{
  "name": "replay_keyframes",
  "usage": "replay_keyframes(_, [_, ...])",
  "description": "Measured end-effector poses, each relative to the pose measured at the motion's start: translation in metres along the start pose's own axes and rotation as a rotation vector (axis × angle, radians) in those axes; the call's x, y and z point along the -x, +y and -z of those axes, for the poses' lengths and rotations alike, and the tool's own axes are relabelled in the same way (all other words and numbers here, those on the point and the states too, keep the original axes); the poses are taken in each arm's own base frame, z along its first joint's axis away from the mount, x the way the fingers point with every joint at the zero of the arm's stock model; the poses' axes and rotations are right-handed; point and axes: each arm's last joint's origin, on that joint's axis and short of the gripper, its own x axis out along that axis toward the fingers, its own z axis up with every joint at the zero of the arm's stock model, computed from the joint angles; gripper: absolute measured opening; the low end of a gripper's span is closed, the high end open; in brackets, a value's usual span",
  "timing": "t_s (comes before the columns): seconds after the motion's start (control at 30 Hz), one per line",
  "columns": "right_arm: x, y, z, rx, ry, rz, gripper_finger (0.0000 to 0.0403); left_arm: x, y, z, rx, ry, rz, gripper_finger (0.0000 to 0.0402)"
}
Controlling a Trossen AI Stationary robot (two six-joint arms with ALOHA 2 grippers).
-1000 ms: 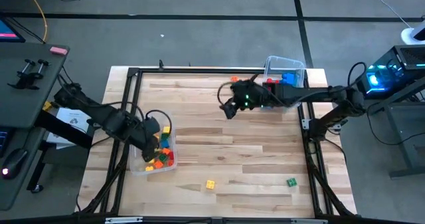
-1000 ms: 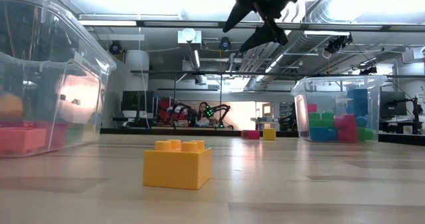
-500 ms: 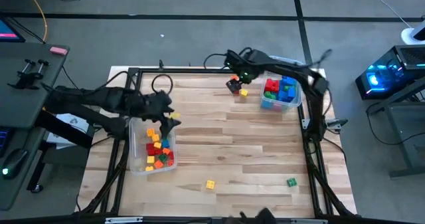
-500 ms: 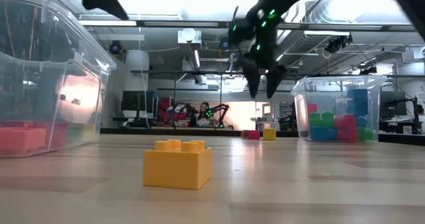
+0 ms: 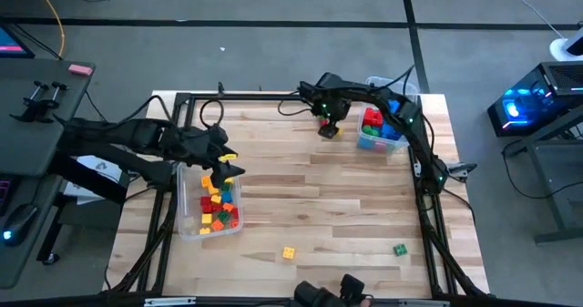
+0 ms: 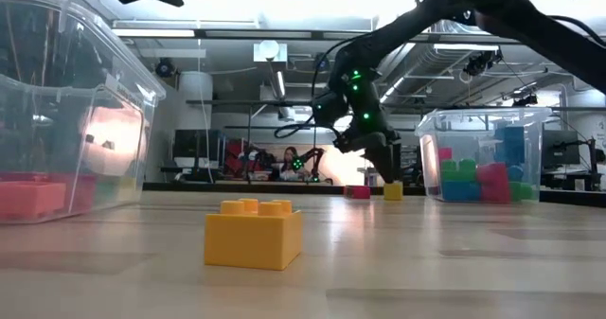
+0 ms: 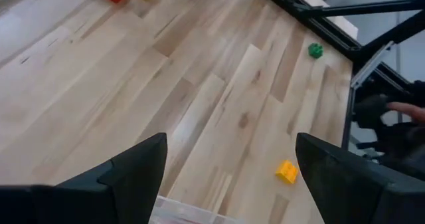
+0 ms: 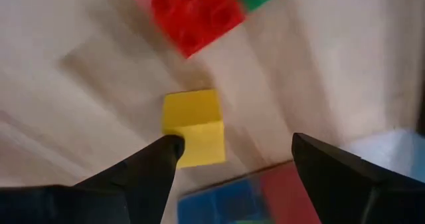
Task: Sort blocks by size
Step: Put the small yellow block into the left transparent bin
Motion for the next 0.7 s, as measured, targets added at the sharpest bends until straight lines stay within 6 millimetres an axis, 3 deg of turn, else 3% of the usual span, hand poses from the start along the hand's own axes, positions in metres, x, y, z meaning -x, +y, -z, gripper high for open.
replay_keyframes(0.23, [-0.017, 0.006, -0.01, 0.032, -0.004, -0.001, 0.0295, 0.01, 0.003, 0.0, 0.007, -0.031, 0.015, 0.0319])
replay_keyframes(0.53, [0.013, 0.005, -0.003, 0.035, -0.042, 0.048, 0.0295, 0.013, 0.005, -0.001, 0.012, -0.051, 0.004, 0.0319])
replay_keyframes(0.7, [0.019, 0.008, 0.0, 0.004, -0.035, 0.008, 0.0296, 0.013, 0.005, -0.001, 0.008, -0.051, 0.004, 0.0319])
